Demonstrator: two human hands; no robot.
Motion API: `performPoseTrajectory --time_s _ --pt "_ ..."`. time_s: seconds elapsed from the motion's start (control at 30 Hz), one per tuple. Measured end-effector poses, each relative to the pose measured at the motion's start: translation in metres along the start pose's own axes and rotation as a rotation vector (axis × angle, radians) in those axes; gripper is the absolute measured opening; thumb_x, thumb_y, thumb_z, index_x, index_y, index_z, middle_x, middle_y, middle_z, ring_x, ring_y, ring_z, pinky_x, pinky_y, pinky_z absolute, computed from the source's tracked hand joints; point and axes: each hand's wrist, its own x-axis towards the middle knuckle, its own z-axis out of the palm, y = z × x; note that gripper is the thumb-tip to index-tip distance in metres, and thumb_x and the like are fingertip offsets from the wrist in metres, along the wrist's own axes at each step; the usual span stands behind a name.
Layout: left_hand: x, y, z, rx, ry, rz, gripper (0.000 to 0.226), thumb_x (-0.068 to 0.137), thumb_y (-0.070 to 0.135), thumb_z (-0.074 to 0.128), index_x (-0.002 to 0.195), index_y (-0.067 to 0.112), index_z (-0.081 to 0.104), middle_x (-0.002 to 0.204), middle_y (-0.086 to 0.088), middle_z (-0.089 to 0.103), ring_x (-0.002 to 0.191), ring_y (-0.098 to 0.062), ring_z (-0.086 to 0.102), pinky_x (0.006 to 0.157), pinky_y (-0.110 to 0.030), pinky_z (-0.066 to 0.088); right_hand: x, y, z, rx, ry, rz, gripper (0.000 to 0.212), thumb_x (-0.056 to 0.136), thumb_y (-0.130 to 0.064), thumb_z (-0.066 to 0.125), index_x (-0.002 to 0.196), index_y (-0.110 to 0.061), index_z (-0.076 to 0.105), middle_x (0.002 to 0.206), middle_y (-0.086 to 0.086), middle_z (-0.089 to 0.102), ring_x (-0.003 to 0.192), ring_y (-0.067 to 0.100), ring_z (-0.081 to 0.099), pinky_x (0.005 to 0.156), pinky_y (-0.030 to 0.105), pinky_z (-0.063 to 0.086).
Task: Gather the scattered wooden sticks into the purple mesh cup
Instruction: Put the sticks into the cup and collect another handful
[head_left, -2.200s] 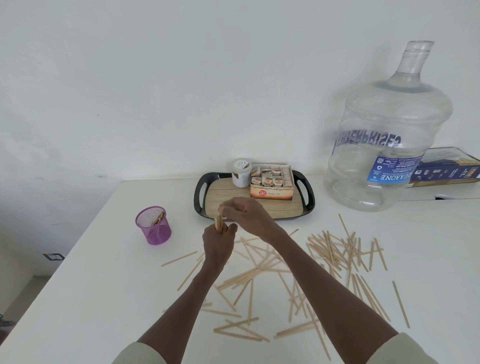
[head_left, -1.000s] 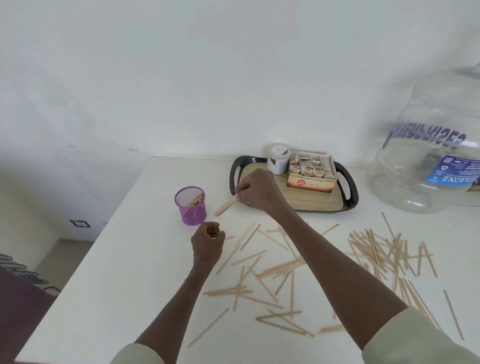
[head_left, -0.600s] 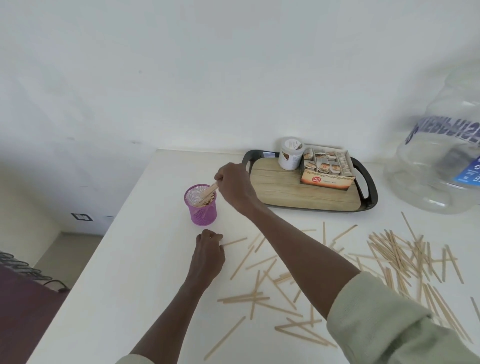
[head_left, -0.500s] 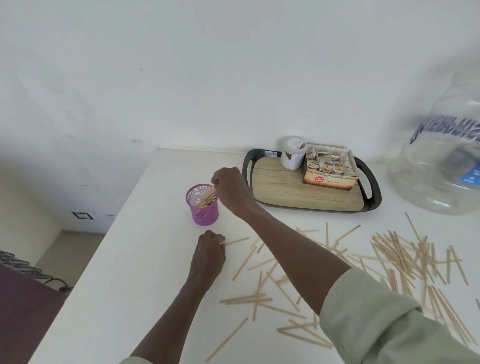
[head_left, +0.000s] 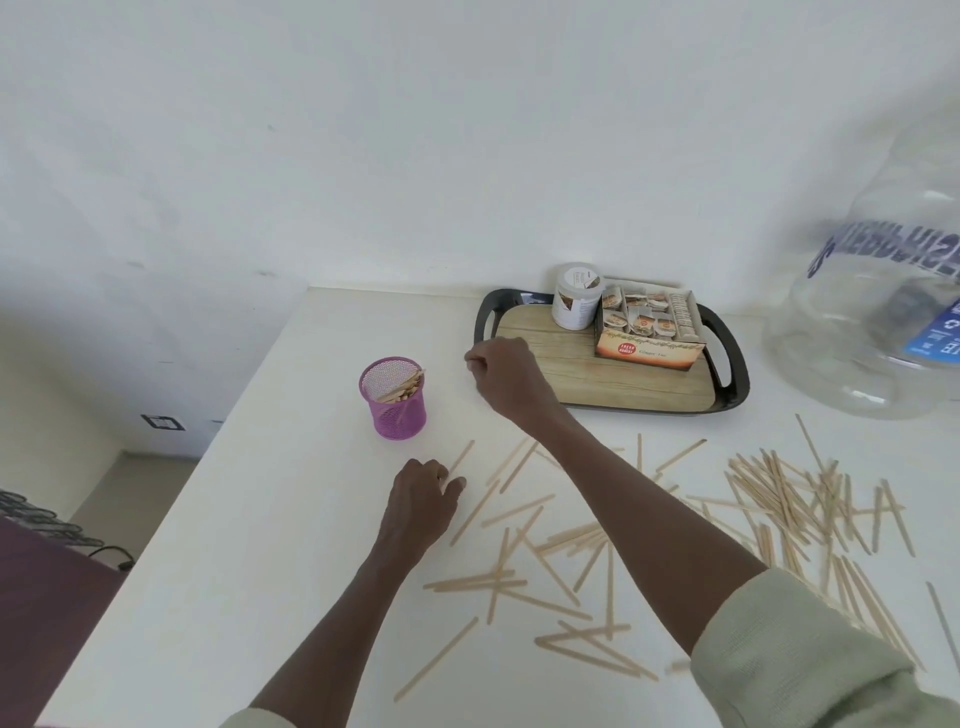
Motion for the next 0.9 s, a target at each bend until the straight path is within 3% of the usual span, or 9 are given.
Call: performPoseTrajectory --time_s 0.07,0.17,0.37,0.4,0.5,0.57,0.73,0.9 --pt "-0.003 0.0 0.002 0.029 -0.068 -0.007 0.054 0.085 0.049 0.069 0.121 0.01 0.062 0.112 -0.011 0.058 0.108 -0.028 0.057 0.09 -0.036 0.048 -0.013 0.028 -0.011 -0.01 0.017 0.059 0.025 0.084 0.004 0.047 0.062 0.001 0.059 0.063 0.009 0.065 0.066 0.027 0.058 0.067 0.041 0.05" --pt "-0.007 0.003 0.005 0.053 -0.112 -0.019 0.067 0.077 0.051 0.076 0.128 0.012 0.058 0.118 -0.01 0.053 0.114 -0.028 0.053 0.094 -0.038 0.047 -0.038 0.072 -0.031 -0.04 0.031 0.152 0.023 0.087 -0.002 0.051 0.078 0.004 0.072 0.081 0.013 0.075 0.082 0.027 0.068 0.078 0.037 0.053" --pt "-0.021 0.016 0.013 0.008 0.013 0.025 0.007 0.087 0.021 0.071 0.092 0.015 0.07 0.091 -0.001 0.056 0.089 -0.023 0.062 0.072 -0.03 0.045 -0.089 0.162 -0.066 -0.176 0.035 0.428 0.024 0.087 -0.005 0.05 0.089 0.0 0.074 0.094 0.014 0.074 0.096 0.031 0.068 0.075 0.031 0.052" --pt "-0.023 0.02 0.014 0.029 0.029 0.031 0.003 0.089 0.017 0.067 0.088 0.015 0.07 0.089 -0.002 0.056 0.087 -0.024 0.062 0.069 -0.03 0.045 -0.097 0.176 -0.069 -0.2 -0.007 0.474 0.025 0.087 -0.005 0.051 0.099 -0.003 0.072 0.105 0.013 0.072 0.107 0.031 0.065 0.081 0.032 0.051" --pt "-0.03 0.028 0.016 0.146 0.048 0.048 0.013 0.094 0.012 0.056 0.092 0.009 0.068 0.093 -0.008 0.057 0.088 -0.027 0.06 0.071 -0.039 0.052 -0.121 0.203 -0.074 -0.227 -0.264 0.49 0.058 0.087 0.006 0.047 0.141 -0.015 0.051 0.146 0.006 0.05 0.139 0.023 0.04 0.111 0.034 0.035" --pt "-0.033 0.033 0.019 0.27 0.035 0.051 0.015 0.096 0.008 0.049 0.1 0.007 0.064 0.1 -0.01 0.058 0.095 -0.027 0.058 0.076 -0.041 0.053 -0.135 0.214 -0.073 -0.277 -0.343 0.433 0.066 0.088 0.013 0.04 0.147 -0.015 0.045 0.152 0.006 0.042 0.143 0.022 0.034 0.115 0.033 0.03" --pt "-0.041 0.042 0.026 0.47 0.019 0.027 0.022 0.095 0.001 0.041 0.112 0.008 0.053 0.109 -0.009 0.059 0.101 -0.025 0.059 0.079 -0.033 0.052 -0.15 0.227 -0.067 -0.281 -0.219 0.42 0.03 0.091 0.003 0.043 0.111 0.0 0.066 0.12 0.017 0.062 0.114 0.03 0.056 0.092 0.036 0.044" --pt "-0.037 0.046 0.027 0.408 -0.048 -0.065 0.02 0.095 0.001 0.039 0.111 0.003 0.051 0.107 -0.014 0.06 0.099 -0.031 0.062 0.077 -0.034 0.05 -0.154 0.225 -0.068 -0.256 -0.197 0.33 0.026 0.083 0.007 0.047 0.093 0.0 0.07 0.103 0.013 0.066 0.1 0.026 0.061 0.083 0.031 0.046"
